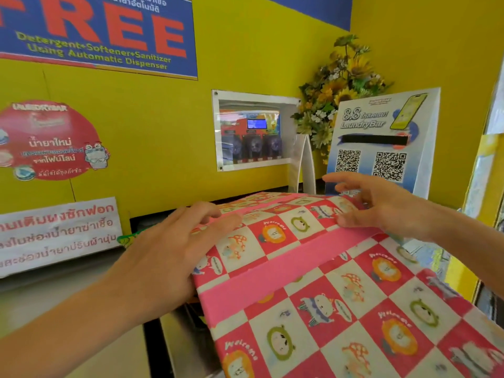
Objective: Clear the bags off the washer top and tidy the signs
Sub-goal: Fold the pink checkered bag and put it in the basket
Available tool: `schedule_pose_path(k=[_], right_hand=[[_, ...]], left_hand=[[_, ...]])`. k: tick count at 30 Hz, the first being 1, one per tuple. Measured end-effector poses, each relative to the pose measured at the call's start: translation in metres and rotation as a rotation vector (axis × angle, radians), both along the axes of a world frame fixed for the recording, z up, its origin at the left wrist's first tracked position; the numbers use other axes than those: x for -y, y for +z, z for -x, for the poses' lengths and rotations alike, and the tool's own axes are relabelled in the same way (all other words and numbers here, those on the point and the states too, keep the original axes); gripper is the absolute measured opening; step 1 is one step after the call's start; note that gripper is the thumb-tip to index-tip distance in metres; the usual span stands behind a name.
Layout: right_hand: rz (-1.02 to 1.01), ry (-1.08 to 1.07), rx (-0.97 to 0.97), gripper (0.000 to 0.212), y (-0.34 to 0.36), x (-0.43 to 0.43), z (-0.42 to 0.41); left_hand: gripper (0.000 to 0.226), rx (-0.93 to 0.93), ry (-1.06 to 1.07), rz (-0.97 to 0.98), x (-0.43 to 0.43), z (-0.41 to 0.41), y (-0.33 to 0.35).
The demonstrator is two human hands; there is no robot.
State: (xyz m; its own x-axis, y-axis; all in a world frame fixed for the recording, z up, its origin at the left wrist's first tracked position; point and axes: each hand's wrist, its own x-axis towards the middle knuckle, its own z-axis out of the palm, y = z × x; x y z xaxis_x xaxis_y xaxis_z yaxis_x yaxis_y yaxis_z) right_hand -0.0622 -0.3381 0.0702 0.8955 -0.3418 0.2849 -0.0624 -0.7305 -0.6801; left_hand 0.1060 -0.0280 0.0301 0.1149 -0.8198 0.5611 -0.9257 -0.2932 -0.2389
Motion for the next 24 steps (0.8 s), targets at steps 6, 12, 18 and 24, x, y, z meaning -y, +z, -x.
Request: schedule_pose_path(k=[6,12,18,24], right_hand=[[0.056,0.030,-0.121,0.077,0.020,-0.019,0.058],[0.348,-0.259,-0.034,0.072,0.032,-0.067,0.114],[0.566,-0.479,0.247,0.064,0.013,-0.116,0.155],[0.669,-0.666,0.343,0.057,0.003,-0.163,0.185]], left_hand=[[0.059,0.118,-0.205,-0.104,-0.003,0.004,0.014],[0.043,0.191,-0.451,-0.095,-0.009,0.006,0.036],[0.071,-0.344,-0.714,-0.222,-0.026,0.029,0.037],[0.072,-0.733,-0.783,-0.255,-0.041,0.085,0.032]])
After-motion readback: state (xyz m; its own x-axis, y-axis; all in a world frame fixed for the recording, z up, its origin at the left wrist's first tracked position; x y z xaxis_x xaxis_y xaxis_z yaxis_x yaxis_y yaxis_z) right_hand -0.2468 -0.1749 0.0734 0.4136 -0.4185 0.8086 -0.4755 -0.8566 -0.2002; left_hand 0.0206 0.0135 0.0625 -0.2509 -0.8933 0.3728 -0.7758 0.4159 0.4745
